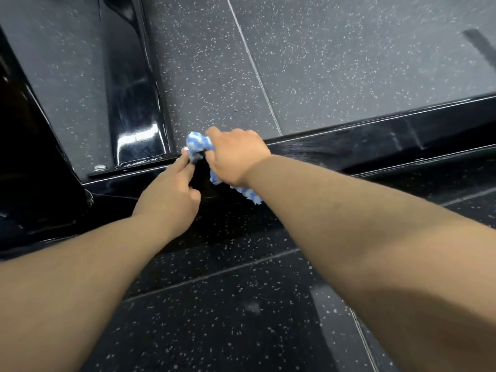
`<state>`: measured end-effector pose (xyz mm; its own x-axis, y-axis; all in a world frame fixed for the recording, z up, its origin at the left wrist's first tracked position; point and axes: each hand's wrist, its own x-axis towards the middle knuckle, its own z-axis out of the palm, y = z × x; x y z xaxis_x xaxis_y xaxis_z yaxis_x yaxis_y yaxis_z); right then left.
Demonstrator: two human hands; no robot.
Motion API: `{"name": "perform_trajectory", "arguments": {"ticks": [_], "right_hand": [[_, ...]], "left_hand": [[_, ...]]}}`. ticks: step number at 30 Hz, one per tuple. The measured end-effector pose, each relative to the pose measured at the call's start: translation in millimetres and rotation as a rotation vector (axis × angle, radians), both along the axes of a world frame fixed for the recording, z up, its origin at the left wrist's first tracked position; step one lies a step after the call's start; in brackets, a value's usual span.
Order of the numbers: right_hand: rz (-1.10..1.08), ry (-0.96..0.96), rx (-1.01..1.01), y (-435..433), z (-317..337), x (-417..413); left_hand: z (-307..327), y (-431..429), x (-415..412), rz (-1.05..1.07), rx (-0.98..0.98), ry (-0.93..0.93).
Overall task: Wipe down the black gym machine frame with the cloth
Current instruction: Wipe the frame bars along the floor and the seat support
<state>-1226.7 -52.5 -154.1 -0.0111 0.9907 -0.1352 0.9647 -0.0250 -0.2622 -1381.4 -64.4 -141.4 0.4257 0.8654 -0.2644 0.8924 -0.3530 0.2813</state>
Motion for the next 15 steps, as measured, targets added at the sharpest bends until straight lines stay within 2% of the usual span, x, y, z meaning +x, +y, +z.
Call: {"name": "perform_trajectory", "arguments": {"ticks": [3, 9, 11, 15], "right_hand": [[-0.014, -0.032, -0.044, 4.8, -2.1, 6.2], [-0.359, -0.291, -0.128, -13.8, 0.3, 87.2], [-0.324, -0.298, -0.139, -13.3, -0.9, 84.8], [-0.111, -0.126, -0.038, -2.2, -5.0, 34.7]], "left_hand": [[-0.6, 0.1, -4.0, -0.02, -0.029, 0.03], [3.9, 8.9, -10.1, -0.09, -0.064, 0.063], [3.6, 6.5, -9.9, -0.08, -0.072, 0.069], [0.5, 2.2, -4.0, -0.04, -0.114, 0.047]]}}
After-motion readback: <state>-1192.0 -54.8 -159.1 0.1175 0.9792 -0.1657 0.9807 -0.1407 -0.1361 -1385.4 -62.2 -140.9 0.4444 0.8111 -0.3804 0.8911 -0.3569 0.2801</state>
